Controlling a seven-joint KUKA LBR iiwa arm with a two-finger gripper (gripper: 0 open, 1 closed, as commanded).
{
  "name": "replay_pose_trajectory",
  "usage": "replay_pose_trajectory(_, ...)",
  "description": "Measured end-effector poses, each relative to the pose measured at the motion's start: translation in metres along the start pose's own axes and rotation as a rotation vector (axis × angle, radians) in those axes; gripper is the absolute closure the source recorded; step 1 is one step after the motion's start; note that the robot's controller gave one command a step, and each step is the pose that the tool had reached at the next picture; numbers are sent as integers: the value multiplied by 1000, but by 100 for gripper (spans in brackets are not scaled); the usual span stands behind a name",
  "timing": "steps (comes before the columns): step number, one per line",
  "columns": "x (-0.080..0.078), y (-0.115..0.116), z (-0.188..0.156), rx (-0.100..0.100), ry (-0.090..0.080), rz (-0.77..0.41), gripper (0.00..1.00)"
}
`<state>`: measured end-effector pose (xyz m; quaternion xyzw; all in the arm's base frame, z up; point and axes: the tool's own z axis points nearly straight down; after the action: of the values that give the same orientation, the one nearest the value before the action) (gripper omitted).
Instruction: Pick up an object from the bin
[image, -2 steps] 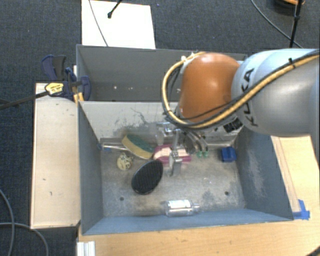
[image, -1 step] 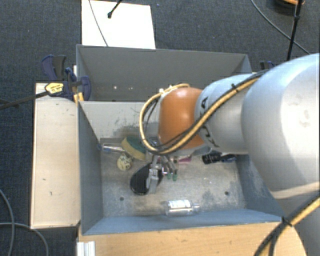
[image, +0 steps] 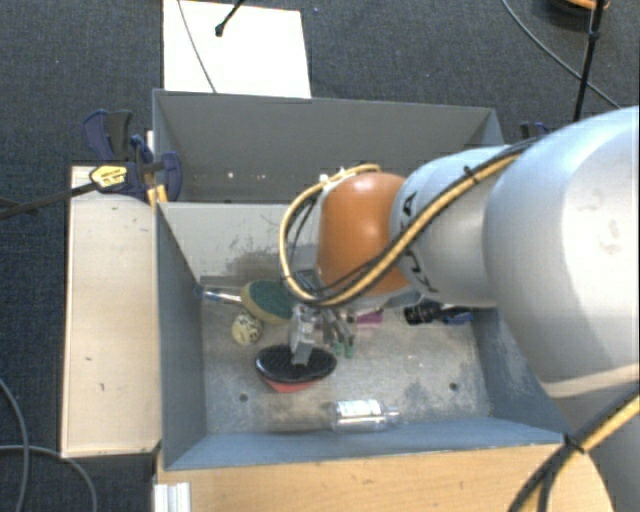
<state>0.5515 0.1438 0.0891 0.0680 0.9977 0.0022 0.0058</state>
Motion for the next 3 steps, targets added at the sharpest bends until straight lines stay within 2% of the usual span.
replay_pose_trajectory(1,5,-27,9,-10,-10,-845,100)
replay_pose_trajectory(2,6,-31,13,-4,-3,-839,0)
replay_pose_trajectory(3,65,-24,1,-1,-5,-904,0)
